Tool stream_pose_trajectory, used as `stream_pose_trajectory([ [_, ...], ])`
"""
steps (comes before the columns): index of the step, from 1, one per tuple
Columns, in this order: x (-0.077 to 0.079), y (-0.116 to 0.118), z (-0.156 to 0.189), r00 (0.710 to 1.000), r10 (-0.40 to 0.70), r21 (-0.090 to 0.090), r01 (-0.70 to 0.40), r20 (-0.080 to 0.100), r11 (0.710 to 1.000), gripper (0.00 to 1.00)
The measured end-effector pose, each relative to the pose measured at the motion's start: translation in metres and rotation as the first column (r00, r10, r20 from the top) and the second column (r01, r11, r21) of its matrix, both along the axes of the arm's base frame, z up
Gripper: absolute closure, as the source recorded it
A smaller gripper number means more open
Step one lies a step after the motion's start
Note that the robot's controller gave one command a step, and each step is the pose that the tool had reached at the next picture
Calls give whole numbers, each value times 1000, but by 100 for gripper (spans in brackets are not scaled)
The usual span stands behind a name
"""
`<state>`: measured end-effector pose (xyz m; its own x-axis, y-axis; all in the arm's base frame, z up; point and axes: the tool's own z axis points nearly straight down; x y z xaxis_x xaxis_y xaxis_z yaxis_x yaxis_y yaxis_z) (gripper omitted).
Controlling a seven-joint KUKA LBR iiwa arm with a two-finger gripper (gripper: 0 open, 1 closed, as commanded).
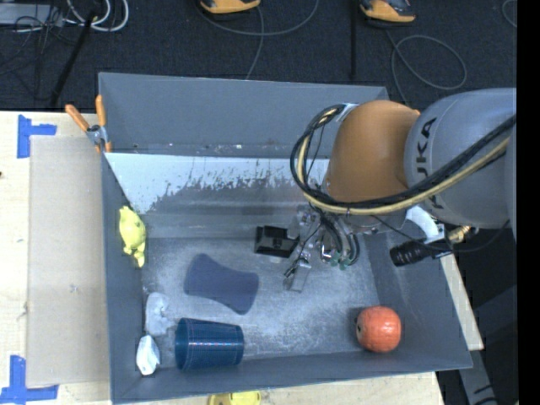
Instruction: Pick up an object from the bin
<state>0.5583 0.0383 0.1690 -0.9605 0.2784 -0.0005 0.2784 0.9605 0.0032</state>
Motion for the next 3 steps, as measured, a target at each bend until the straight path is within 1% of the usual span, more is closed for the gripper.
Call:
stream_pose_trajectory([
  [1, 46, -27, -51, 989, 145, -4, -145, 11, 989, 100],
  [2, 46, -27, -51, 989, 145, -4, -145, 11, 989, 100],
  [3, 39, -12, -35, 946, 323, -5, -323, -2, 946, 100],
])
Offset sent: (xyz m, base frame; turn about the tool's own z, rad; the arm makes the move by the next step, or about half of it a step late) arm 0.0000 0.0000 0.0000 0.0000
